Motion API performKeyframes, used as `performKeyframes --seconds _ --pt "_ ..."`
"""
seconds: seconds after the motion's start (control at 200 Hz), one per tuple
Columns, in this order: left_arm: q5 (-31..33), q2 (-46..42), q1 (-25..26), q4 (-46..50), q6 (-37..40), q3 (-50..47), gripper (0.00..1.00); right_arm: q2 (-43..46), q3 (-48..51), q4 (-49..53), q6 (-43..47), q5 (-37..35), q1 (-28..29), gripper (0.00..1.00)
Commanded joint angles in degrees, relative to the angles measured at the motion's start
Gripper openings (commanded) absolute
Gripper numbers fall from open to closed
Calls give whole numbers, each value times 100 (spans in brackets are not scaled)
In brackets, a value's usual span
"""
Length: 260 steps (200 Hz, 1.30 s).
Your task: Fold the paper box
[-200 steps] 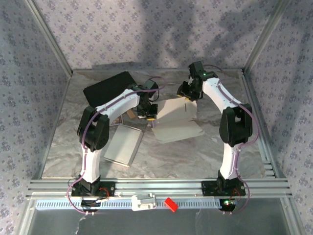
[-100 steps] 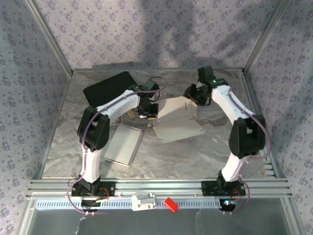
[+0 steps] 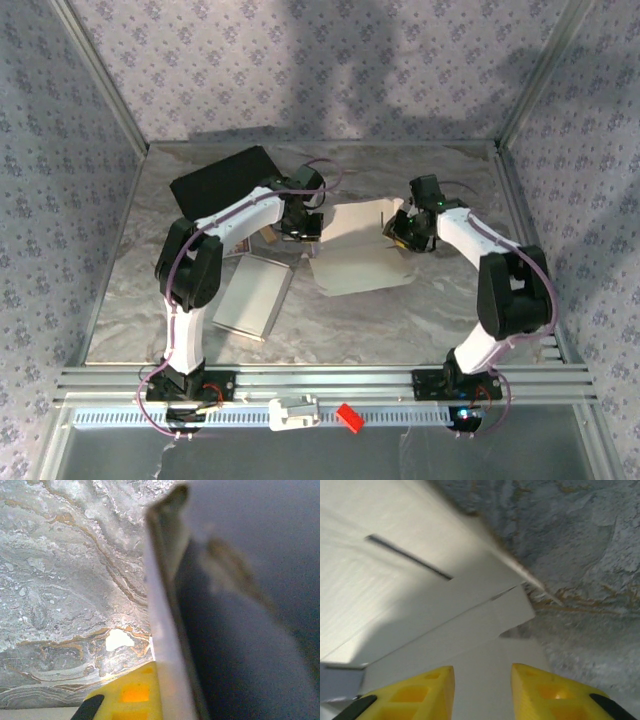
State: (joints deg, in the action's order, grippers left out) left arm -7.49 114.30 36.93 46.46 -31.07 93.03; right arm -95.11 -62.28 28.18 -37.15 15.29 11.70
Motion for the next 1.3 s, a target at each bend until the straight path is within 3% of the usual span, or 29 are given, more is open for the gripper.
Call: performKeyframes --seconds 0.0,0.2,0.865,1.104,1.294 --pt "31 -214 33 -25 110 -14 0 -270 -108 -141 386 2 -94 40" --pt "3 -132 27 38 136 86 0 -759 -336 -107 507 -69 -147 46" --pt "-235 46 -39 -5 128 207 0 -1131 -161 -741 159 376 -281 44" --pt "-273 124 -45 0 163 279 0 -1025 -201 -998 -188 664 -257 30" --pt "-287 152 -60 3 163 299 0 -895 -341 -869 -24 668 -230 28"
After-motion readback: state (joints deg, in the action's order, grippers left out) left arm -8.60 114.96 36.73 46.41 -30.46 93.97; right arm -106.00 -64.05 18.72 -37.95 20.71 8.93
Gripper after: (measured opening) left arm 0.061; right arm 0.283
